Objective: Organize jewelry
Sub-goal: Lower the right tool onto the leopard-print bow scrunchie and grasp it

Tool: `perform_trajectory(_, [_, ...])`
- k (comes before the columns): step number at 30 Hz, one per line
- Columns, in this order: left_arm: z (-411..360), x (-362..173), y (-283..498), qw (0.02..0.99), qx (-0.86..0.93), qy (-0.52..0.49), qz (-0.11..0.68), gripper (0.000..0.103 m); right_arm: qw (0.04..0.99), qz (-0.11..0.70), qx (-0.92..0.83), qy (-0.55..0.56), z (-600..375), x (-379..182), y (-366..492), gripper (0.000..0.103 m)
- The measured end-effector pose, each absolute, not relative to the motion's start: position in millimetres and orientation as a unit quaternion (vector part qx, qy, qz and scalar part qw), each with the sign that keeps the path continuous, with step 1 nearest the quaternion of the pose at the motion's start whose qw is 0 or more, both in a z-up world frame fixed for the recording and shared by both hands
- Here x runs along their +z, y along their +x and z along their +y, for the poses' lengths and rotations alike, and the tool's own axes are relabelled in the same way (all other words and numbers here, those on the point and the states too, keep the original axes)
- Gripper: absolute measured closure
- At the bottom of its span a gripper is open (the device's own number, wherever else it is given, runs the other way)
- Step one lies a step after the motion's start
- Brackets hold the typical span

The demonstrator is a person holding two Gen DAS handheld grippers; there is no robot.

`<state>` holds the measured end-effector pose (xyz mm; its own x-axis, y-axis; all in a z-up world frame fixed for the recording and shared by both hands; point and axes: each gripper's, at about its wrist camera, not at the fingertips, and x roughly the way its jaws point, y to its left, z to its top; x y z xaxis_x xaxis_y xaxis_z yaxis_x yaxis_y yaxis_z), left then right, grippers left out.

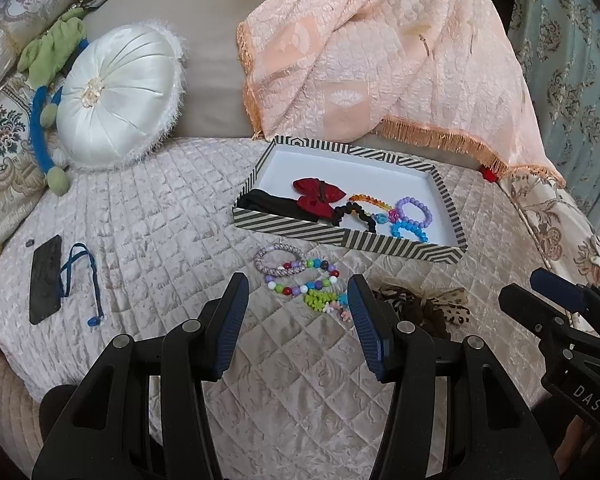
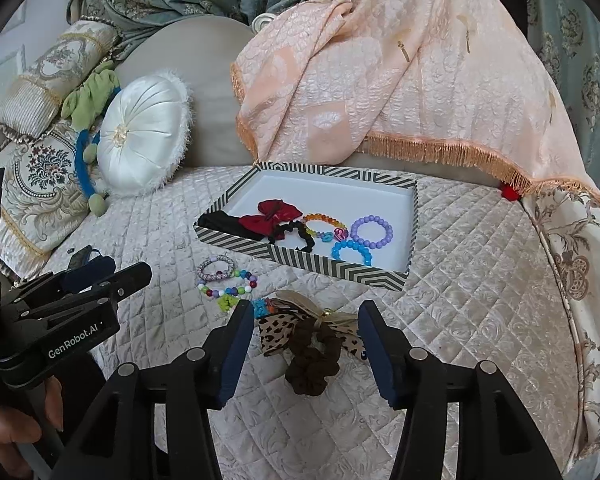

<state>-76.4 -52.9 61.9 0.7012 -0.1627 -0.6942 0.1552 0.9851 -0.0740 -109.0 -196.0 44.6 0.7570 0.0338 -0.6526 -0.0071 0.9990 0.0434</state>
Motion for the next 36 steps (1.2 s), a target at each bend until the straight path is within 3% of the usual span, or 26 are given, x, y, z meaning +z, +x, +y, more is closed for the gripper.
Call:
perform_trajectory(26, [-40.8, 38.6, -63.1, 0.907, -0.080, -0.023, 0.412, 0.052, 0.927, 0.375, 0.001, 0.028, -207.8, 25.3, -100.8, 0.048])
perform_trajectory(36, [7.4, 14.2, -32.3, 0.880, -0.053, -0.095, 0.463, 0.047, 0.911, 0.404, -0.002, 0.078, -246.9, -0.8, -94.0, 0.047])
